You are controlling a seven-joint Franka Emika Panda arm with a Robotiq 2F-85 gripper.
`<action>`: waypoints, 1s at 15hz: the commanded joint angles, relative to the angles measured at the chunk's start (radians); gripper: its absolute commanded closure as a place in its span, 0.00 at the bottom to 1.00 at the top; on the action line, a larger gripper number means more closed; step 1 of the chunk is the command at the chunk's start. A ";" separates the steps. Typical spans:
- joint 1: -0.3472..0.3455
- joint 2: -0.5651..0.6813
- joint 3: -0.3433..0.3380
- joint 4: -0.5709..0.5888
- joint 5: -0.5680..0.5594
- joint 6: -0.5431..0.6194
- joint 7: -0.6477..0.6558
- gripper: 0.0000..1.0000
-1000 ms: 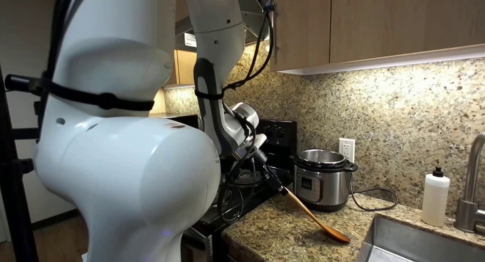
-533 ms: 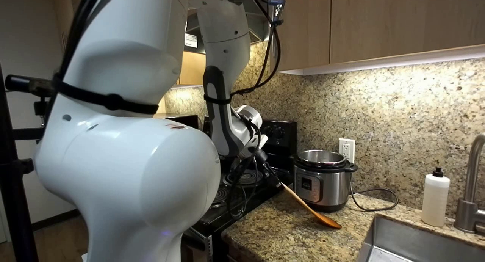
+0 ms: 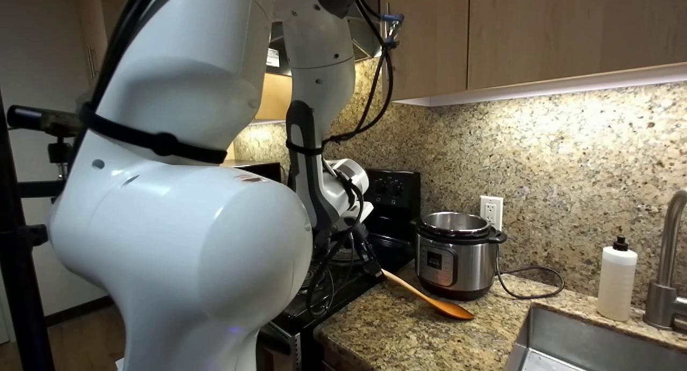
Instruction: Remove the cooking stick from the rice cooker and put it on the counter
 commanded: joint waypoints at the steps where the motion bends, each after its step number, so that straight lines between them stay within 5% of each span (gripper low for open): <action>1: -0.023 -0.012 -0.001 -0.048 0.087 0.044 -0.077 0.93; 15: -0.044 0.110 0.005 -0.092 0.168 0.209 -0.129 0.93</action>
